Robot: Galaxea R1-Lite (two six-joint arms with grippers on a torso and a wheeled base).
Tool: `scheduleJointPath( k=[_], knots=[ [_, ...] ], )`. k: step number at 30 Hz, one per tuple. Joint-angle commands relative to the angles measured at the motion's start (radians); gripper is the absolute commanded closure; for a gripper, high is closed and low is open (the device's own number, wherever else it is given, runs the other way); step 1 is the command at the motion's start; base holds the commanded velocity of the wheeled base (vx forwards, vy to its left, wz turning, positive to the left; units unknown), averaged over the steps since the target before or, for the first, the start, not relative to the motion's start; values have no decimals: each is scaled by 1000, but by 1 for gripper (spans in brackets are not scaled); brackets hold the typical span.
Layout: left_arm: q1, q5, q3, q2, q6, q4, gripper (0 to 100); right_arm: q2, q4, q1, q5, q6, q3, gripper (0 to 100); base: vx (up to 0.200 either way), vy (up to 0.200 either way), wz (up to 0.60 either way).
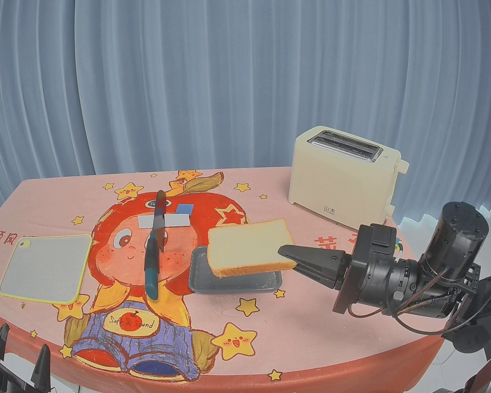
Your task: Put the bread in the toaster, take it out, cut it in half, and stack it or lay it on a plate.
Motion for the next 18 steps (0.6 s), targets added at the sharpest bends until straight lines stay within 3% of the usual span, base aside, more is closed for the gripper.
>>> scheduleJointPath(
  k=[1, 4, 18],
  knots=[
    [0, 0, 18, 0, 0, -1, 0, -39, 2, 11, 0, -21, 12, 100, 0, 0, 0],
    [0, 0, 18, 0, 0, -1, 0, -64, 12, 14, -2, -68, 19, 100, 0, 0, 0],
    [0, 0, 18, 0, 0, -1, 0, -95, 14, 11, -3, -194, 48, 100, 0, 0, 0]
  ],
)
